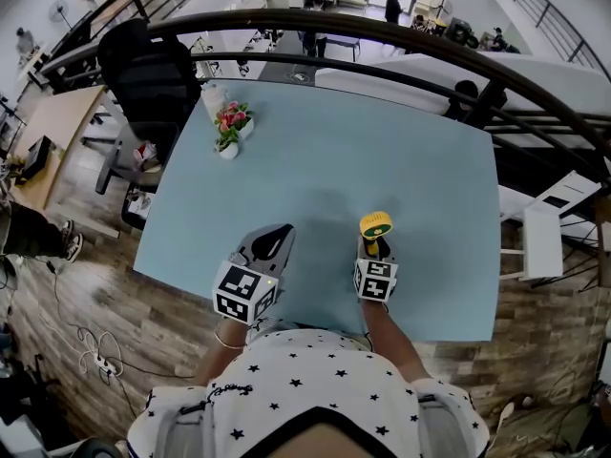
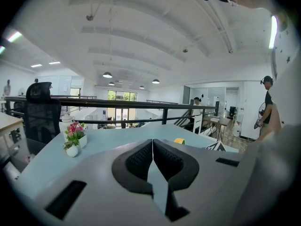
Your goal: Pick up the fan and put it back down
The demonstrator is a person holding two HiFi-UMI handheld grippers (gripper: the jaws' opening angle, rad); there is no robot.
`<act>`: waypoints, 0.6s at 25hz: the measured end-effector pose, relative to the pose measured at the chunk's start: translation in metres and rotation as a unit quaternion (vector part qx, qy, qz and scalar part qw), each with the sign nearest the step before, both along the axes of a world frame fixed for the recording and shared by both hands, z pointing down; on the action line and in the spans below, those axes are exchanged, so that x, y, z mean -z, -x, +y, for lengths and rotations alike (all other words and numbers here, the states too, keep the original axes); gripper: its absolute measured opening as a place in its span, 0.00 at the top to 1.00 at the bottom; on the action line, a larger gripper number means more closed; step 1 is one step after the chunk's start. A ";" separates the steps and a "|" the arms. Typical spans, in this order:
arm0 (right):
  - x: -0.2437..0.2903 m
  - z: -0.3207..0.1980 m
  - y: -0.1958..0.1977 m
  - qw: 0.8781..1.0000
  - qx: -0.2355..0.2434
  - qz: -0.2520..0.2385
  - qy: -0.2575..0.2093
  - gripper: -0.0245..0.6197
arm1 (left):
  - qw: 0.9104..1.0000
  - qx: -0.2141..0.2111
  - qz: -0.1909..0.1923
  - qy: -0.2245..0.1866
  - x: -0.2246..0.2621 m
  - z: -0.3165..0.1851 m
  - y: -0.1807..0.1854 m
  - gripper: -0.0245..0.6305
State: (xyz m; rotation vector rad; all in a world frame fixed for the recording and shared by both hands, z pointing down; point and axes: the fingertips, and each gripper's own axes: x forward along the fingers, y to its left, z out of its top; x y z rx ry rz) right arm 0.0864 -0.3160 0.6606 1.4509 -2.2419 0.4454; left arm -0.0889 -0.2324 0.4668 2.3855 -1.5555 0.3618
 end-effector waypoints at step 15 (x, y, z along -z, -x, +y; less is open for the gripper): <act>-0.003 0.006 0.003 1.000 0.008 0.016 0.005 0.70 | 1.000 -0.003 0.000 0.000 0.001 0.012 -0.003 0.92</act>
